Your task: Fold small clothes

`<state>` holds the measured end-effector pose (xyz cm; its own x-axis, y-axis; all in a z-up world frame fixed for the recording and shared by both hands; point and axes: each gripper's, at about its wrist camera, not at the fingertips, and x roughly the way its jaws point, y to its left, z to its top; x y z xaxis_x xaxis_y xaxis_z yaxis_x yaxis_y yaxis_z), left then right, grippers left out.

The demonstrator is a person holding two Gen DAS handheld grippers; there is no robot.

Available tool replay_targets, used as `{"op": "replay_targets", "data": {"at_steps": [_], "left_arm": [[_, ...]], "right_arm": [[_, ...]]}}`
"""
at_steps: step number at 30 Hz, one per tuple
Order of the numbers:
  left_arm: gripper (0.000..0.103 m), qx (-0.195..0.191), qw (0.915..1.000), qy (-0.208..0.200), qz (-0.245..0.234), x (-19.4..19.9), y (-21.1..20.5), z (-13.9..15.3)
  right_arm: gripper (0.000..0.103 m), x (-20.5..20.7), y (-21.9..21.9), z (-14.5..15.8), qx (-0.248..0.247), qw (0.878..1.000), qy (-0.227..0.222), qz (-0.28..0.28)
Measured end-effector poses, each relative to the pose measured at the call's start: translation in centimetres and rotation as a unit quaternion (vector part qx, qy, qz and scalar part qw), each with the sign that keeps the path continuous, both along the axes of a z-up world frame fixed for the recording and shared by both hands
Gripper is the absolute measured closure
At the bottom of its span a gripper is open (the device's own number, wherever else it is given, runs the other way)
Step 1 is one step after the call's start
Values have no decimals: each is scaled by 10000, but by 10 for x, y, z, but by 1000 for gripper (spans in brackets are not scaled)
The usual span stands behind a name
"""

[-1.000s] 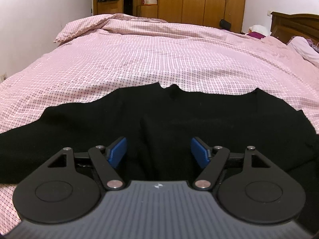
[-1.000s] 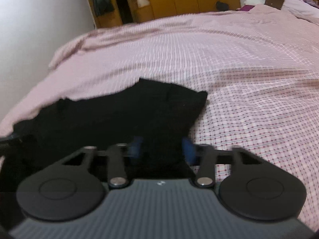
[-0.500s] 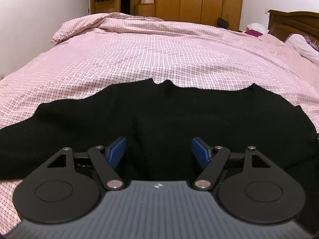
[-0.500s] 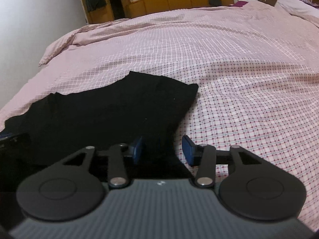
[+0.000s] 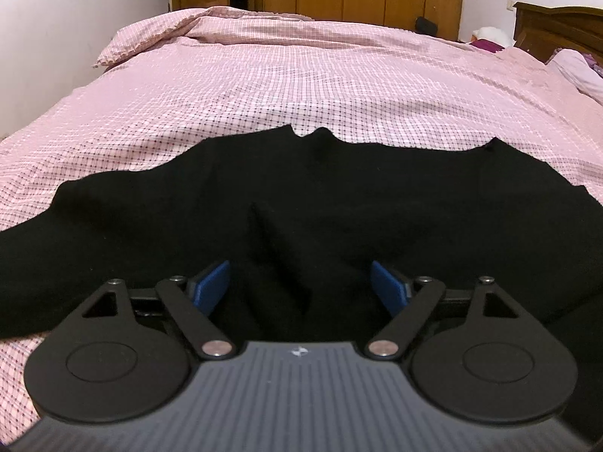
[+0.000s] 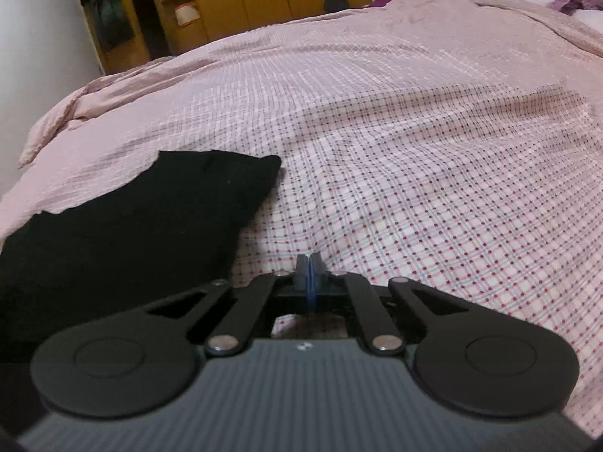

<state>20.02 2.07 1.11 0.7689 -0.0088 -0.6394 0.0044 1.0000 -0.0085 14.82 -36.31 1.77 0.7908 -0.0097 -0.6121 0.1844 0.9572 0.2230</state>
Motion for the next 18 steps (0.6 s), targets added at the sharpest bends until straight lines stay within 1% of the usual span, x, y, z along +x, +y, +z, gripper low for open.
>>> {"op": "replay_targets", "data": {"at_steps": [6, 10, 12, 13, 15, 16, 18], "left_arm": [[18, -133, 9997, 63, 192, -10, 9, 13], [18, -112, 9994, -5, 330, -26, 18, 27], [17, -82, 9991, -34, 421, -36, 24, 34], [17, -68, 9989, -45, 461, -41, 28, 37], [17, -21, 9985, -47, 554, -53, 35, 43], [17, 5, 9982, -52, 602, -58, 39, 45], [16, 63, 9972, -54, 738, -70, 48, 50]], "right_arm": [[96, -15, 4, 12, 236, 9997, -5, 49], [94, -29, 14, 22, 260, 9994, -38, 227], [90, -37, 21, 27, 237, 9992, -49, 304], [84, -41, 24, 29, 249, 9991, -70, 340], [34, -50, 28, 35, 320, 9984, -176, 433], [28, -56, 30, 37, 339, 9978, -301, 481], [28, -64, 37, 44, 236, 9968, -484, 589]]}}
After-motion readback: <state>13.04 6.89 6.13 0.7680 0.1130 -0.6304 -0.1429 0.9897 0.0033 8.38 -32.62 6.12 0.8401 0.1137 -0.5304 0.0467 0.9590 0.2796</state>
